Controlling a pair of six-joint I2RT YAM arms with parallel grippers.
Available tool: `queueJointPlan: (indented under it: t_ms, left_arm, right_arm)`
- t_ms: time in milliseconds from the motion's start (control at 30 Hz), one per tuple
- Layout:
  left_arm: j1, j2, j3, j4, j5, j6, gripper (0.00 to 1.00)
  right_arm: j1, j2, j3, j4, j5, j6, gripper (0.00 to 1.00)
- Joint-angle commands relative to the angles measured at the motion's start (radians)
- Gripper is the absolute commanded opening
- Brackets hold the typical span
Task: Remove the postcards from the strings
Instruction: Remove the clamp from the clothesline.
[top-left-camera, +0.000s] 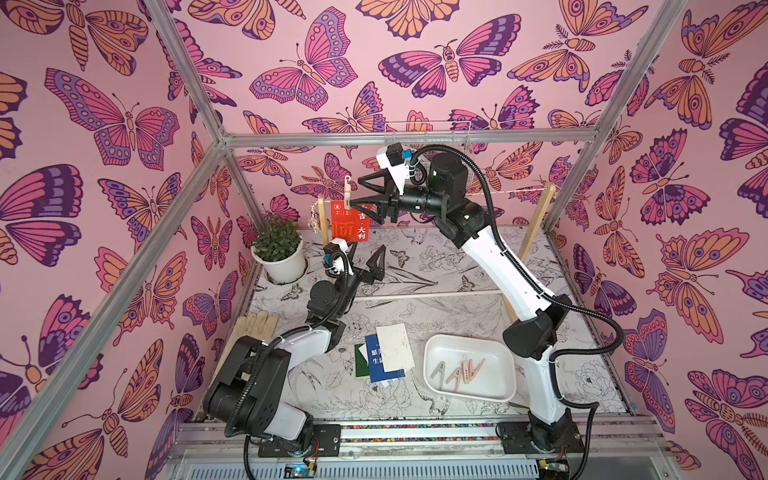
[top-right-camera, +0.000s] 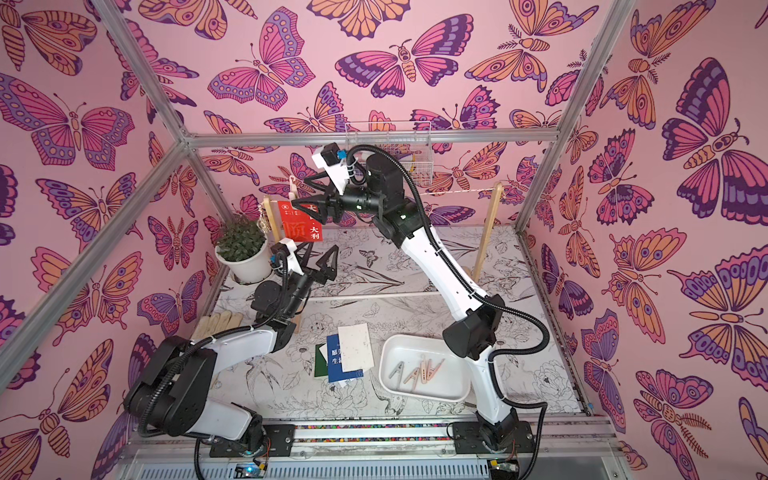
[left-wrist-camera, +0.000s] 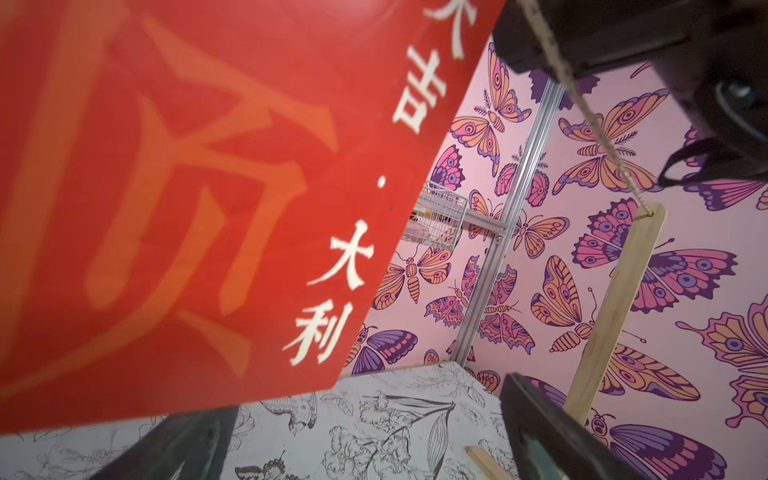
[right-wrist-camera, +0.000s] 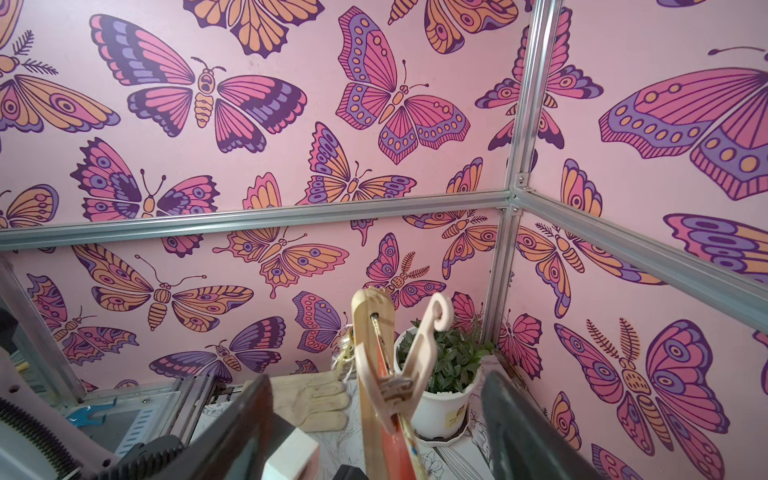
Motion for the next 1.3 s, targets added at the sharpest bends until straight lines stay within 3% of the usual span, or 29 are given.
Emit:
queueJointPlan:
  t_ms: [0,567,933,1133,1267]
  left_arm:
    - [0.009,0.015,0.001,0.096,0.006,0.015,0.99]
    - [0.037,0.040,0.010,0.109,0.006,-0.007,0.99]
    - [0.046,0.058,0.014,0.114,0.010,-0.022,0.99]
    - [0.050,0.071,0.020,0.115,0.012,-0.030,0.99]
    - [0.054,0.072,0.027,0.116,0.017,-0.035,0.99]
  right_arm:
    - [-0.011,0.013,0.029,0.007,-0.023,0.019,0.79]
    - [-0.006,0.073,0.058,0.069,-0.016,0.068,0.80]
    - [0.009,0.122,0.066,0.178,-0.102,0.130,0.77]
    - [0.017,0.129,0.066,0.184,-0.132,0.126,0.68]
    - [0.017,0.129,0.065,0.187,-0.138,0.125,0.56]
